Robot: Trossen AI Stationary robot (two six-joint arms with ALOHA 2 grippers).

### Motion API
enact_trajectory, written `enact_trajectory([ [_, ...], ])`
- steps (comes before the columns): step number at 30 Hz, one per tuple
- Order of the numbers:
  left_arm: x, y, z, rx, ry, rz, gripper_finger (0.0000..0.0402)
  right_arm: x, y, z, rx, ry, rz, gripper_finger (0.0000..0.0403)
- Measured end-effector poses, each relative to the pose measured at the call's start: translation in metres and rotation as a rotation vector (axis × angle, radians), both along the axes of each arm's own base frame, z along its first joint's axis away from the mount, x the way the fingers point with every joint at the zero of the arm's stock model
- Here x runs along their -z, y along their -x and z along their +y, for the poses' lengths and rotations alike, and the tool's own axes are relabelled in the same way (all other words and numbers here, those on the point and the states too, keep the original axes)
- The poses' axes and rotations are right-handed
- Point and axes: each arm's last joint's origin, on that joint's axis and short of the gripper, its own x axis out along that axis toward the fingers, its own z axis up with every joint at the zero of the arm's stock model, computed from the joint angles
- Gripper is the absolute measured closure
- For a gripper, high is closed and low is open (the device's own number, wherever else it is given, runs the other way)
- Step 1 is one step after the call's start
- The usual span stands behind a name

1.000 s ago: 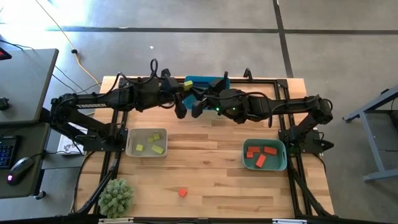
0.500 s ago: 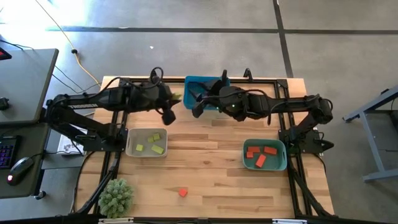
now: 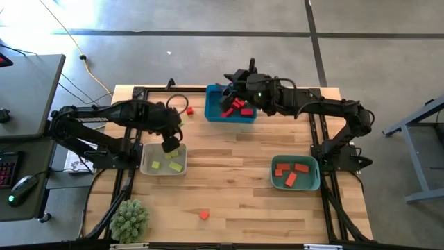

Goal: Sort & place blocks by color
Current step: Put the green block into the white bin

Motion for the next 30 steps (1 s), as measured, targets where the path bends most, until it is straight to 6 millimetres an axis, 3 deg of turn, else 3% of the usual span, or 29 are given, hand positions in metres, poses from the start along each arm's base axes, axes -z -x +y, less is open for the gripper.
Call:
enact_trajectory([
  [10, 0.047, 0.007, -0.020, 0.041, 0.212, 0.161, 0.0366, 0.008, 0.009, -0.036, -0.008, -0.053, 0.068, 0.0196],
  [19, 0.083, 0.015, -0.035, 0.035, 0.284, 0.256, 0.0366, 0.014, 0.019, -0.060, 0.039, -0.056, 0.147, 0.0196],
  [30, 0.104, 0.015, -0.044, 0.011, 0.317, 0.245, 0.0357, 0.017, 0.030, -0.084, 0.077, -0.006, 0.242, 0.0196],
])
